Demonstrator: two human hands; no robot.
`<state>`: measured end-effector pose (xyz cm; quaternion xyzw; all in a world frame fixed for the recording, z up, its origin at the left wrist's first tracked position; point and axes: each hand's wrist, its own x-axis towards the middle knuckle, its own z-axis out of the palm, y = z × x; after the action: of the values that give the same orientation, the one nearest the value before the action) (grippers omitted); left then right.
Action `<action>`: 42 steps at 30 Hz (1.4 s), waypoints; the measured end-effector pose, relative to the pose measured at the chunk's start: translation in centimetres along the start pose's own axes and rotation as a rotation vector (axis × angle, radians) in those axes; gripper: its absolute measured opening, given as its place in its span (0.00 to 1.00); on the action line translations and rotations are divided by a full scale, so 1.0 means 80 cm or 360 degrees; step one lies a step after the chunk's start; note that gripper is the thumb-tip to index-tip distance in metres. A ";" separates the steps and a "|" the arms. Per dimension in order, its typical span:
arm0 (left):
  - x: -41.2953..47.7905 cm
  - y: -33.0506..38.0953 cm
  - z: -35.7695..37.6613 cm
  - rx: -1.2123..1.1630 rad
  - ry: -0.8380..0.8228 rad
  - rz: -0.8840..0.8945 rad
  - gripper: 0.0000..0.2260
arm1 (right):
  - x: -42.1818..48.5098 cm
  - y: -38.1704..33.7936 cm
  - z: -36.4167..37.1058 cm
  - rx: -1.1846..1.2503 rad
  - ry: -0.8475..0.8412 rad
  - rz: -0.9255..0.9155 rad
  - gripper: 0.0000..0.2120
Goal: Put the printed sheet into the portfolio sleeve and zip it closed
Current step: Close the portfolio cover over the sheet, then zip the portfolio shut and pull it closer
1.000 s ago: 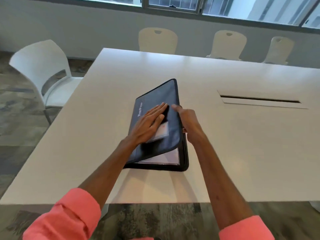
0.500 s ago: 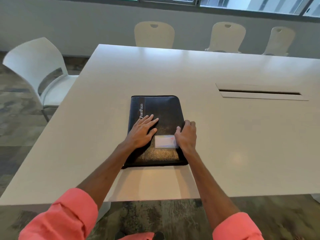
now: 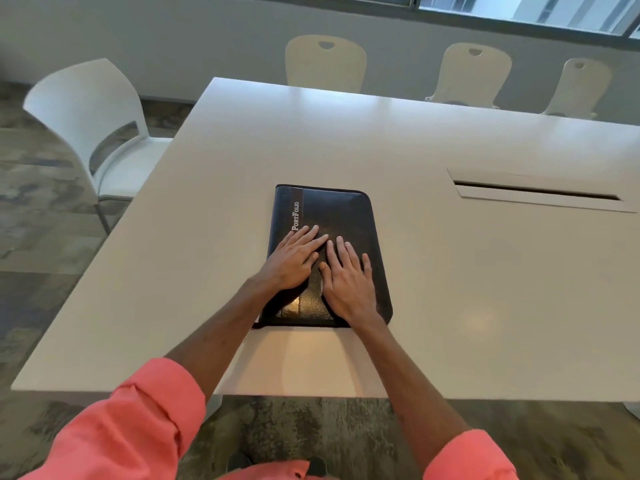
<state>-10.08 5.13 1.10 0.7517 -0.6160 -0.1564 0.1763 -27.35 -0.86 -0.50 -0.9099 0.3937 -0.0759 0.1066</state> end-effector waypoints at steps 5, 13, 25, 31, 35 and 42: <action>-0.026 -0.009 -0.006 -0.0052 0.0048 -0.0040 0.25 | -0.001 -0.004 -0.001 -0.0005 0.0050 -0.0012 0.29; -0.105 -0.022 -0.017 -0.0380 0.0302 -0.0169 0.20 | -0.052 -0.065 -0.003 0.0297 0.0453 -0.0195 0.16; -0.243 -0.042 -0.008 -0.0563 0.0527 -0.0316 0.16 | -0.135 -0.138 0.021 0.0287 0.0232 -0.0472 0.17; -0.258 -0.048 -0.010 -0.0437 0.0440 -0.0282 0.14 | -0.143 -0.160 0.022 0.0242 0.0250 -0.0212 0.23; -0.255 -0.048 -0.009 -0.0296 0.0444 -0.0170 0.13 | -0.148 -0.169 0.024 0.0285 0.0274 -0.0117 0.17; -0.253 -0.048 -0.005 -0.0196 0.0518 -0.0108 0.11 | -0.159 -0.174 0.025 0.0340 0.0224 -0.0028 0.05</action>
<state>-10.44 25.73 0.07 0.7751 -0.5429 -0.0760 0.3141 -25.81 18.06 0.43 -0.8892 0.3818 -0.1820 0.1744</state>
